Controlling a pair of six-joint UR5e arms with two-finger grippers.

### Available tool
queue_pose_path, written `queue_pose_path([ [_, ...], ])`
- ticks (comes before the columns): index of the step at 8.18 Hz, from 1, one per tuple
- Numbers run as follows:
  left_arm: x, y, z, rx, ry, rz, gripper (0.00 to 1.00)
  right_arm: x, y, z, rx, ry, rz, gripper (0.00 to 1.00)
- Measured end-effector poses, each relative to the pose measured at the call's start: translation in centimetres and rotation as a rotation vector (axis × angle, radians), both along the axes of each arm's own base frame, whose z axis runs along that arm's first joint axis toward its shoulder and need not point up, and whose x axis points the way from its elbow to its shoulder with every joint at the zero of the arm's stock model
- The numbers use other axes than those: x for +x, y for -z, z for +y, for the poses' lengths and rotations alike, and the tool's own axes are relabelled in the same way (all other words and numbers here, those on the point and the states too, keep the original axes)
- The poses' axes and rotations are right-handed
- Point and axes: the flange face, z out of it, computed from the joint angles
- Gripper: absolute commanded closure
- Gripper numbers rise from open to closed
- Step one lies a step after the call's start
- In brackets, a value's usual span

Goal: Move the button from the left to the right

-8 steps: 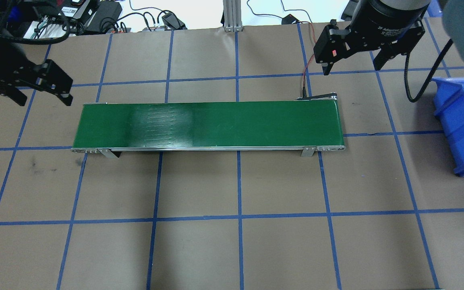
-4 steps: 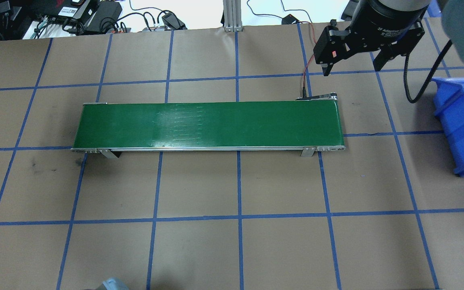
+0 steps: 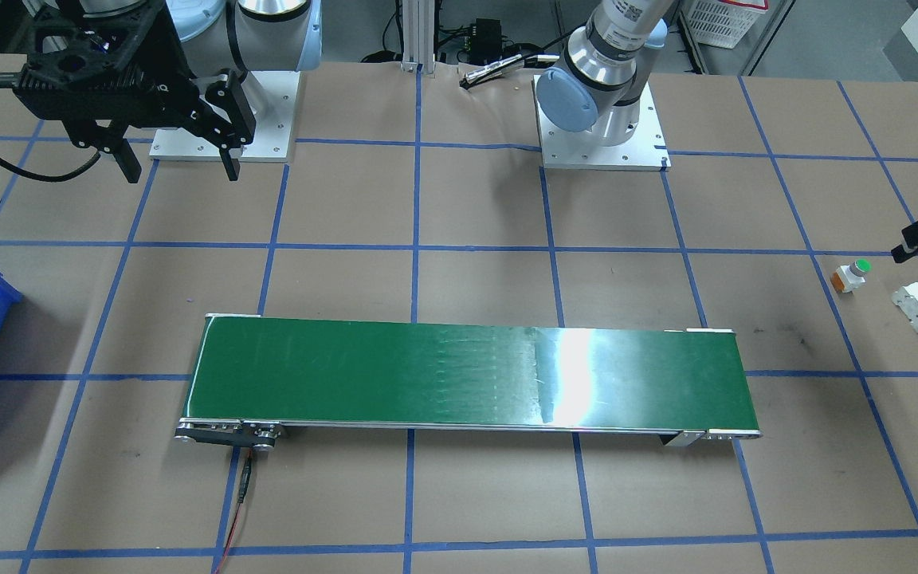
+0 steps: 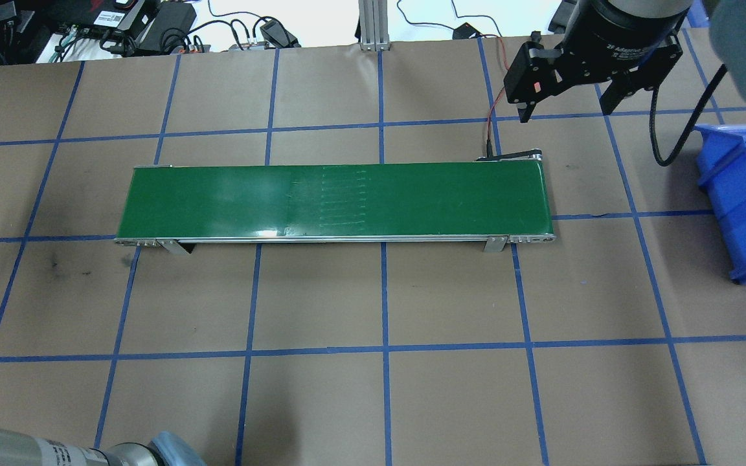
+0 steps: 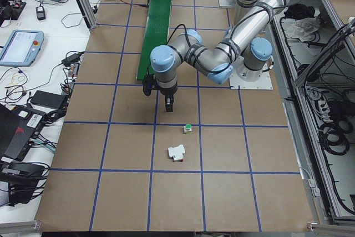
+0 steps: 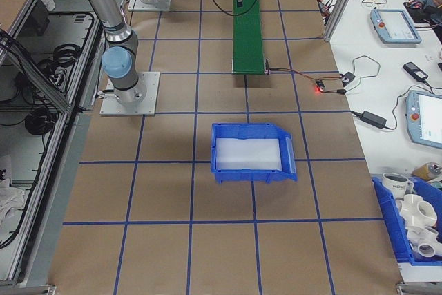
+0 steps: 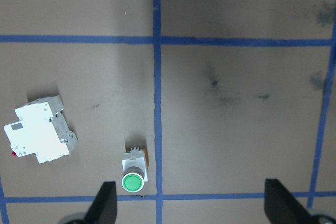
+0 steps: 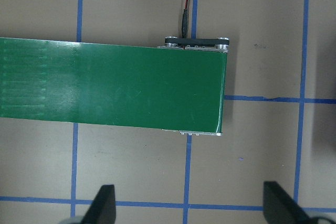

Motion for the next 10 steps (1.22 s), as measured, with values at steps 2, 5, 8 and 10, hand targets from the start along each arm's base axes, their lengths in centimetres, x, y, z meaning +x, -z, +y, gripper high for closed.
queue_pose_path([
  [2, 4.0, 5.5, 0.2, 0.054, -0.030, -0.001, 0.00, 0.0, 0.0, 0.0, 0.001, 0.000, 0.000, 0.00],
  [5, 4.7, 12.3, 1.6, 0.075, -0.053, -0.006, 0.00, 0.0, 0.1, 0.0, 0.002, 0.001, 0.000, 0.00],
  [8, 4.3, 15.5, 3.4, 0.080, -0.059, -0.027, 0.00, 0.0, 0.1, 0.0, 0.003, 0.001, 0.000, 0.00],
  [10, 5.1, 16.5, 5.0, 0.113, -0.066, -0.030, 0.00, 0.0, 0.1, 0.0, 0.005, 0.001, 0.000, 0.00],
])
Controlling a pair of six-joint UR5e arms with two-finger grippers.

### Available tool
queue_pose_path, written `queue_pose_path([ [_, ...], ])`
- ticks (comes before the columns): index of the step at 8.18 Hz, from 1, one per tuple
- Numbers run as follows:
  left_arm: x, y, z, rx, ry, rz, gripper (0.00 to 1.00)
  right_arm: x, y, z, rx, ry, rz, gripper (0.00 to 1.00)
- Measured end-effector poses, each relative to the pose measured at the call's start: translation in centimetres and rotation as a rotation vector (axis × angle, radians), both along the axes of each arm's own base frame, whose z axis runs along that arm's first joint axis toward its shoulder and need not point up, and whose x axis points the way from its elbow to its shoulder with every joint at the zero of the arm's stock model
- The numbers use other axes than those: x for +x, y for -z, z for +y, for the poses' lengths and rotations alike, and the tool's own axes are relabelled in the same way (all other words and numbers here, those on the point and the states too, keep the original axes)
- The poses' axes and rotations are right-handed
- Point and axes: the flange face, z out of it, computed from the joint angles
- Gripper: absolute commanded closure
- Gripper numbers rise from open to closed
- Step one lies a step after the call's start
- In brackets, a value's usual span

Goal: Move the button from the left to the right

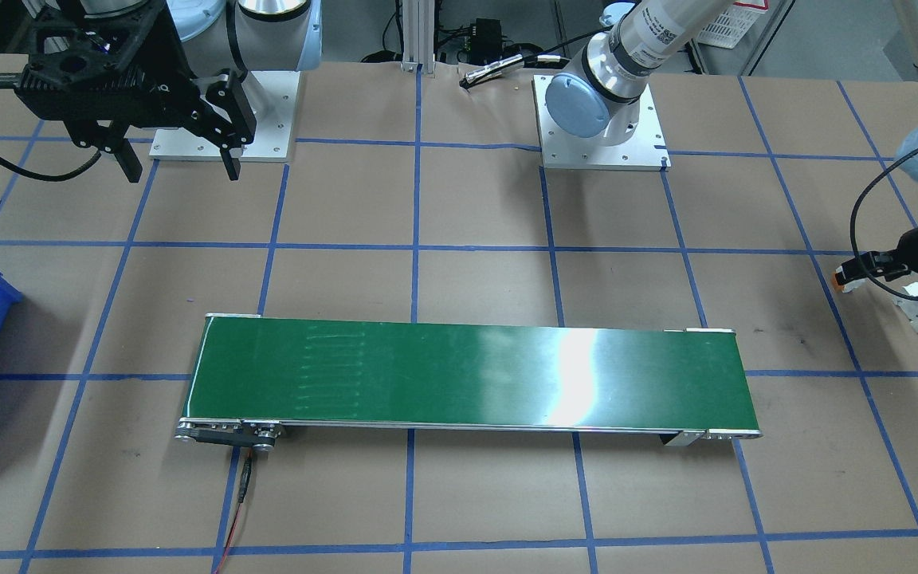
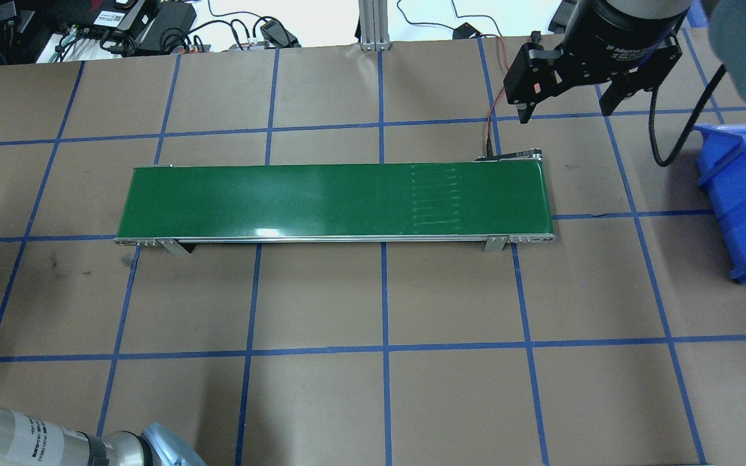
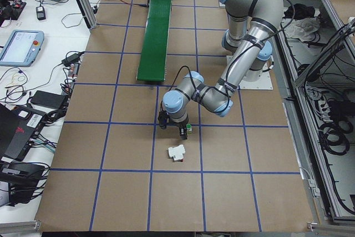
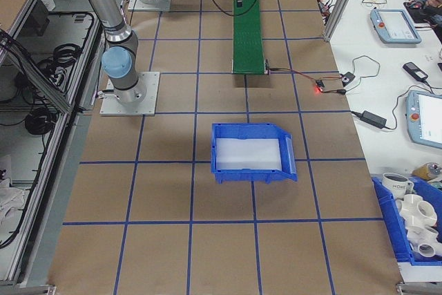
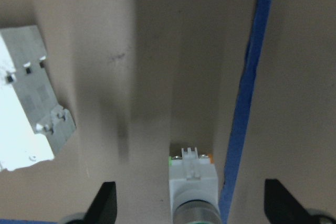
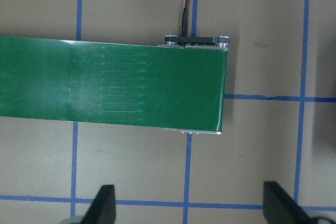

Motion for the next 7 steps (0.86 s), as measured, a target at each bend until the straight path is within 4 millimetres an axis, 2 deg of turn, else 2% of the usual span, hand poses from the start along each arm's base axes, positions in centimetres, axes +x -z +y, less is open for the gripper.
queue_pose_path([
  [1, 0.13, 0.49, 0.62, 0.010, -0.004, 0.007, 0.00, 0.00, 0.01, 0.01, 0.001, -0.001, 0.000, 0.00],
  [2, 0.12, 0.81, 0.96, 0.015, -0.007, 0.013, 0.11, 0.00, 0.02, 0.01, 0.001, -0.002, 0.000, 0.00],
  [3, 0.04, 1.08, 1.15, 0.019, -0.009, 0.019, 0.30, 0.00, 0.02, 0.01, 0.002, -0.002, 0.000, 0.00],
  [4, -0.03, 1.23, 1.22, 0.020, -0.010, 0.022, 0.33, 0.00, 0.05, 0.02, 0.002, -0.003, 0.000, 0.00],
  [5, -0.05, 1.33, 1.25, 0.020, -0.011, 0.024, 0.59, -0.01, 0.04, 0.02, 0.002, -0.005, 0.001, 0.00],
  [6, -0.05, 1.36, 1.26, 0.020, -0.011, 0.024, 0.96, -0.01, 0.03, 0.02, 0.002, -0.006, 0.002, 0.00],
  [7, -0.05, 1.37, 1.26, 0.020, -0.011, 0.024, 1.00, -0.01, 0.02, 0.01, 0.002, -0.007, 0.002, 0.00],
])
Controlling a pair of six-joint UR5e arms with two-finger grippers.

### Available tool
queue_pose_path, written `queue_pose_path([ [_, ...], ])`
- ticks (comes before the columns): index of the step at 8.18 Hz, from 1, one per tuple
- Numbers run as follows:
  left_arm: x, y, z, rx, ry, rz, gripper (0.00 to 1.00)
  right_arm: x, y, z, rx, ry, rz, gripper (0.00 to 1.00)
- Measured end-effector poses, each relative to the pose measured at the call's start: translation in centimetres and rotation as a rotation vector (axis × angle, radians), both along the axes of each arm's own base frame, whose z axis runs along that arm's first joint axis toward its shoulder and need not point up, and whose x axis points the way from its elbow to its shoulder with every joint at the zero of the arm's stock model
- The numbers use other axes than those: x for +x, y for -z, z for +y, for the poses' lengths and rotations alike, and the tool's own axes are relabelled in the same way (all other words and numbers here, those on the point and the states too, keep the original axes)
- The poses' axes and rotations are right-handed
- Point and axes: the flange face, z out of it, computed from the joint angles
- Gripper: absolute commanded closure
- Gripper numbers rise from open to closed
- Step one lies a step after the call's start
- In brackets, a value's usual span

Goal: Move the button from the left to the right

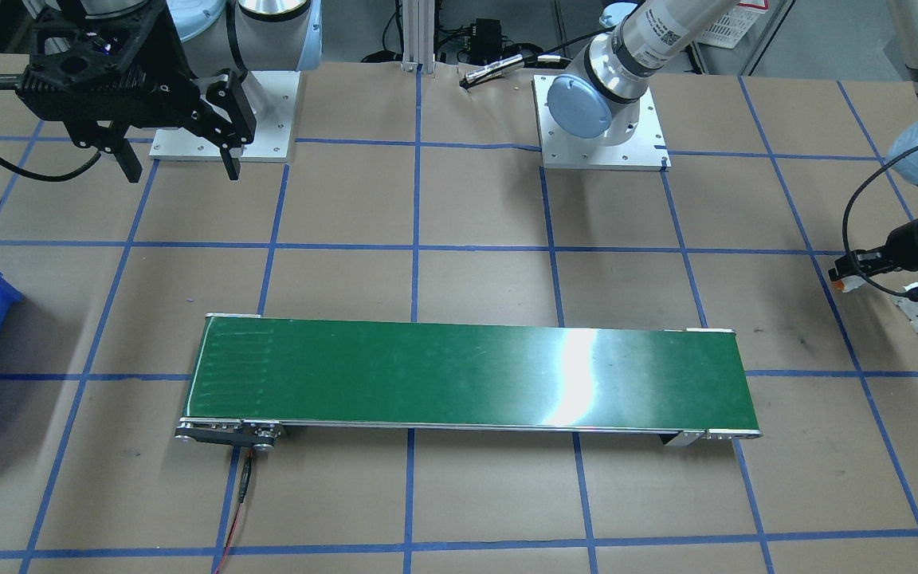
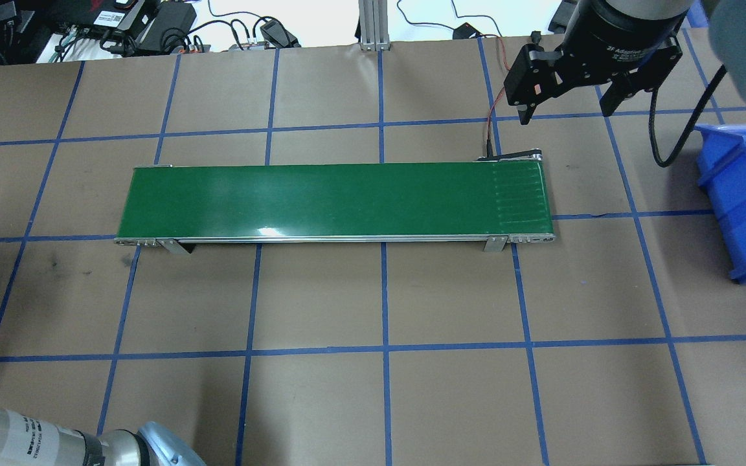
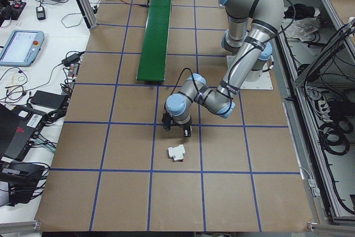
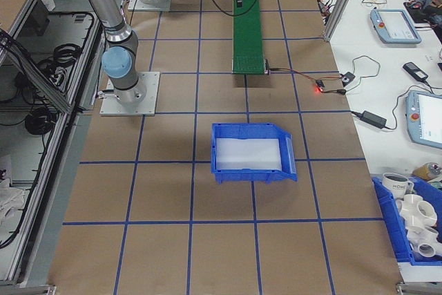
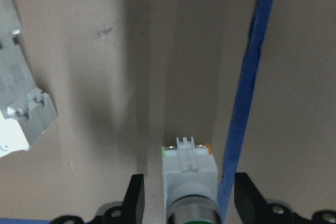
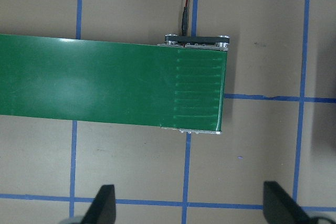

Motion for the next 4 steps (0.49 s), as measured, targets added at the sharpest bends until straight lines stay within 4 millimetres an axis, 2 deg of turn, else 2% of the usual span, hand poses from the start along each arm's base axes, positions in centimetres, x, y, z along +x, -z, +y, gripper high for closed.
queue_pose_path([
  [2, 0.1, -0.2, 0.0, -0.001, 0.002, -0.005, 1.00, 0.0, 0.0, 0.0, -0.001, -0.001, 0.000, 0.00],
  [4, 0.2, -1.9, 0.1, 0.002, 0.005, -0.036, 1.00, 0.0, 0.0, 0.0, -0.001, -0.001, 0.000, 0.00],
])
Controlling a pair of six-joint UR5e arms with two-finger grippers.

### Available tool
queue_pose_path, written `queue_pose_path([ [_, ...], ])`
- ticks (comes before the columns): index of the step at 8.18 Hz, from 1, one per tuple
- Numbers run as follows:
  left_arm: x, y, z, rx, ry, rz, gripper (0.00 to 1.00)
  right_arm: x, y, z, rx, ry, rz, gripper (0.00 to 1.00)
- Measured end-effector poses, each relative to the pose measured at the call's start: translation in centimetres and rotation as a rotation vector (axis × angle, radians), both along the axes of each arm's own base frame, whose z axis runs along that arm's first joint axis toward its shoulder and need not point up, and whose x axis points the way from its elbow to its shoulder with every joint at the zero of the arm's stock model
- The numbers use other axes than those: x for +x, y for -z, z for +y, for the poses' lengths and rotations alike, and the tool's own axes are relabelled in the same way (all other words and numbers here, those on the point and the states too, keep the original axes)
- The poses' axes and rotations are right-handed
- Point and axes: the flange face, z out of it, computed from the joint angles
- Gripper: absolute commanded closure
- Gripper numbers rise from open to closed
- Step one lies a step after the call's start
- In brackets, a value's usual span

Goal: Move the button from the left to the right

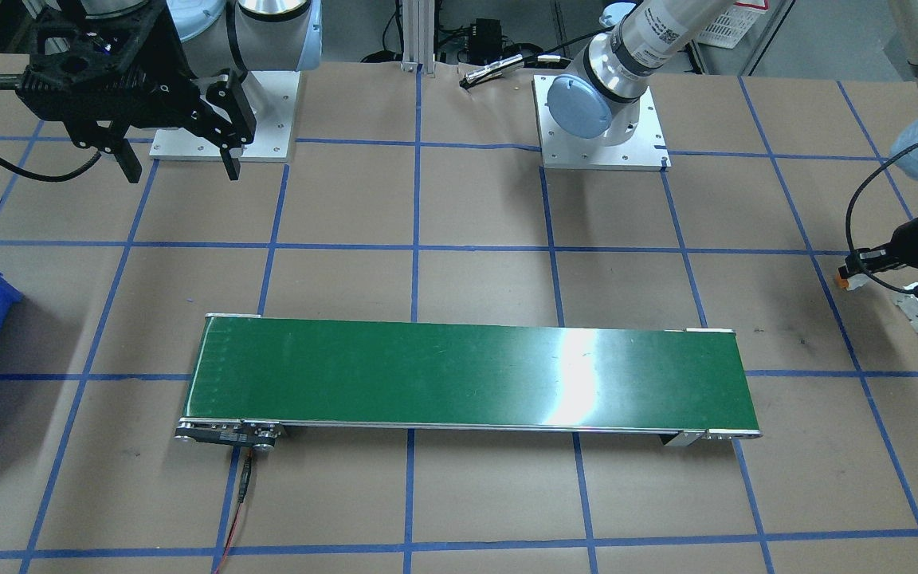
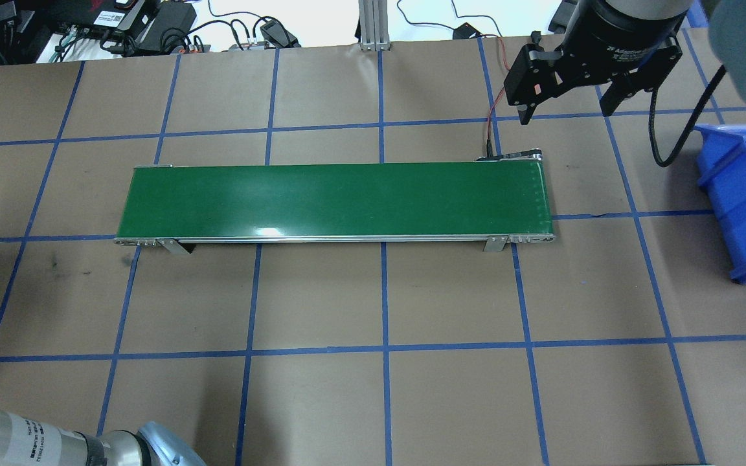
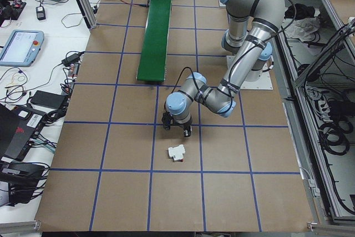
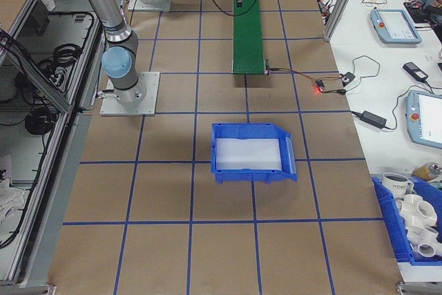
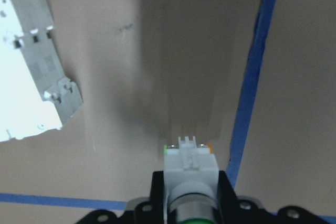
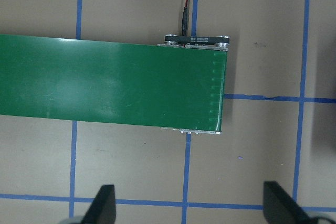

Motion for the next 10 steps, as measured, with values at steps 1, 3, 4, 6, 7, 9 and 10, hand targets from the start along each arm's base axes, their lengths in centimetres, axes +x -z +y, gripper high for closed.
queue_pose_path([
  [1, -0.2, -1.3, 0.0, -0.004, 0.004, -0.018, 1.00, 0.0, 0.0, 0.0, 0.000, 0.000, 0.000, 0.00],
  [3, -2.7, -6.1, -0.4, -0.034, 0.037, -0.031, 1.00, 0.0, 0.0, 0.0, 0.000, 0.000, 0.000, 0.00],
  [4, -6.0, -8.8, -1.6, -0.063, 0.076, -0.015, 1.00, 0.0, 0.0, 0.0, 0.000, 0.001, 0.000, 0.00],
  [6, -13.9, -13.4, -5.2, -0.117, 0.146, -0.028, 1.00, 0.0, 0.0, 0.0, 0.000, 0.003, 0.000, 0.00],
  [7, -17.4, -14.9, -7.2, -0.139, 0.159, -0.029, 1.00, 0.0, 0.0, 0.0, 0.000, 0.002, 0.000, 0.00],
  [9, -23.0, -16.7, -10.9, -0.159, 0.201, 0.004, 1.00, 0.0, 0.1, 0.0, 0.001, 0.001, 0.001, 0.00],
  [10, -25.2, -16.6, -12.8, -0.149, 0.240, 0.022, 1.00, 0.0, 0.1, 0.0, 0.002, 0.004, 0.000, 0.00],
])
